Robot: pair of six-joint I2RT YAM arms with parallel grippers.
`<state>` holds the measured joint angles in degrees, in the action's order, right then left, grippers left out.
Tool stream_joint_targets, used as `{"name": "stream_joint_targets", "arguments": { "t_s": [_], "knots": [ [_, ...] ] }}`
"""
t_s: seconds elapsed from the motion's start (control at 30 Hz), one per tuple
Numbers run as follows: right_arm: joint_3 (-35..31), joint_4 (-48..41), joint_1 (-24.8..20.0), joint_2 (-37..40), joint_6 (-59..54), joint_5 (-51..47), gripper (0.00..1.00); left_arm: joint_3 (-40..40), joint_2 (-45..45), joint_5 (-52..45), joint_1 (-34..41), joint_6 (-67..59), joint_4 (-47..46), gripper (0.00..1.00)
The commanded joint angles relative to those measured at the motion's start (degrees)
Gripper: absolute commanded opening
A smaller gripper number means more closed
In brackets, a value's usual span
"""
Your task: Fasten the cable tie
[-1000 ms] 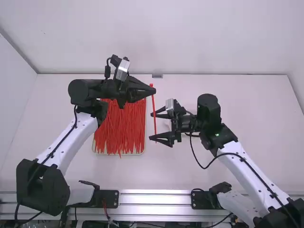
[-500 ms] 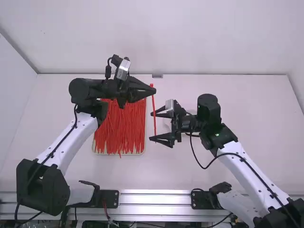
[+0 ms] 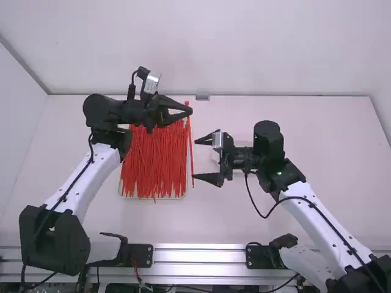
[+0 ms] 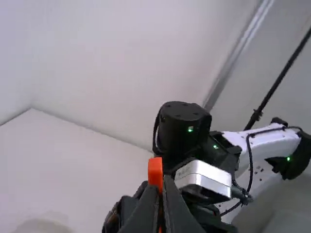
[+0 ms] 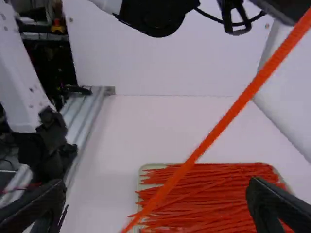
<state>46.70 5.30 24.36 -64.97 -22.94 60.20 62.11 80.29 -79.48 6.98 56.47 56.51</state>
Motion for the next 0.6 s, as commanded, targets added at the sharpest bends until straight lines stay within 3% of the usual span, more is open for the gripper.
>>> {"name": "stream_joint_targets", "arguments": {
  "t_s": [0.0, 0.27, 0.43, 0.57],
  "knots": [
    [-0.55, -0.11, -0.09, -0.28, -2.86, -7.74, 0.99, 1.79, -0.07, 0.98, -1.16, 1.16, -1.29, 0.01],
    [-0.57, -0.13, 0.00, -0.28, -2.54, -20.70, 0.99, 1.81, -0.07, 3.52, -1.90, 1.16, -7.39, 0.02],
    [-0.57, 2.05, -0.96, -0.28, -3.08, -23.67, 0.99, 1.81, -0.02, 4.17, -2.60, 0.85, -10.93, 0.02],
    [-0.57, 3.32, -3.19, -0.17, -11.06, -23.85, 0.99, 1.81, -0.02, 5.22, -4.39, 0.90, -14.40, 0.02]
  ]
}}
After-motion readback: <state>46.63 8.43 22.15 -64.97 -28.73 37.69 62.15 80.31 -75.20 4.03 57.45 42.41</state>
